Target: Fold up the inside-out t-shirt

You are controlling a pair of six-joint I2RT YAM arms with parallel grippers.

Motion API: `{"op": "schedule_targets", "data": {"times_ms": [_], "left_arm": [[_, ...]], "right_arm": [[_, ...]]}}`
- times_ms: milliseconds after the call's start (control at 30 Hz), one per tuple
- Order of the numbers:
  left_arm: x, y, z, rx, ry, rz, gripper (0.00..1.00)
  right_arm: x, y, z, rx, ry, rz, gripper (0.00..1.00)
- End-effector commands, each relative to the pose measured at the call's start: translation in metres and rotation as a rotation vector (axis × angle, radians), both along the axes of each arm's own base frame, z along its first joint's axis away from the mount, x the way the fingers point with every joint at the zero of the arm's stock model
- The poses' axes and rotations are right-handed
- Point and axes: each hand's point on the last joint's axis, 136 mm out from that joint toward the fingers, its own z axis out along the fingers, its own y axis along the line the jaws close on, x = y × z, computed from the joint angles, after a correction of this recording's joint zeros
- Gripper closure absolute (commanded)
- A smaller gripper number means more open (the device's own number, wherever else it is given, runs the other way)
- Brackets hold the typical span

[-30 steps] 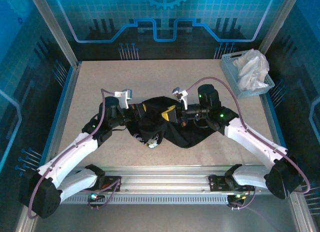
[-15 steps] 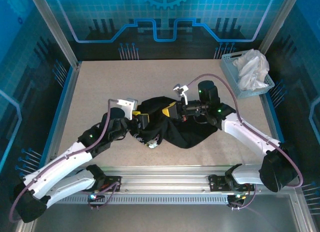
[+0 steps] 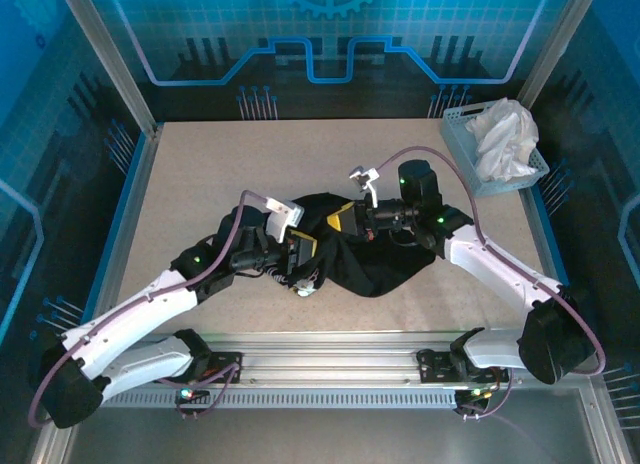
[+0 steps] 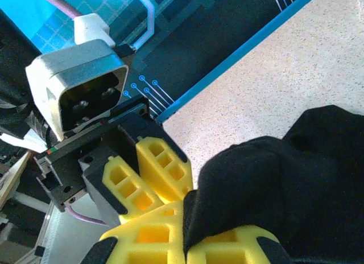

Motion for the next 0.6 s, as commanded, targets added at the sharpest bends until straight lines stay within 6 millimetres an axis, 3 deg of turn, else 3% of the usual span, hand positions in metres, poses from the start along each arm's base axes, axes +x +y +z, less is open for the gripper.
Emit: {"op": "schedule_targets", "data": {"times_ms": [0, 233, 567], "left_arm": [[-0.007, -0.018, 0.014, -0.047, -0.001, -0.102, 0.81], [0.033, 0.005, 0.004, -0.065, 0.048, 0.077, 0.8], [0.057, -0.004, 0.004, -0.064, 0.052, 0.063, 0.65]], "right_arm": [[0.004, -0.005, 0.022, 0.023, -0.035, -0.02, 1.0], [0.001, -0.007, 0.021, 0.014, -0.043, -0.013, 1.0], [-0.002, -0.008, 0.025, 0.02, -0.06, -0.007, 1.0]]}}
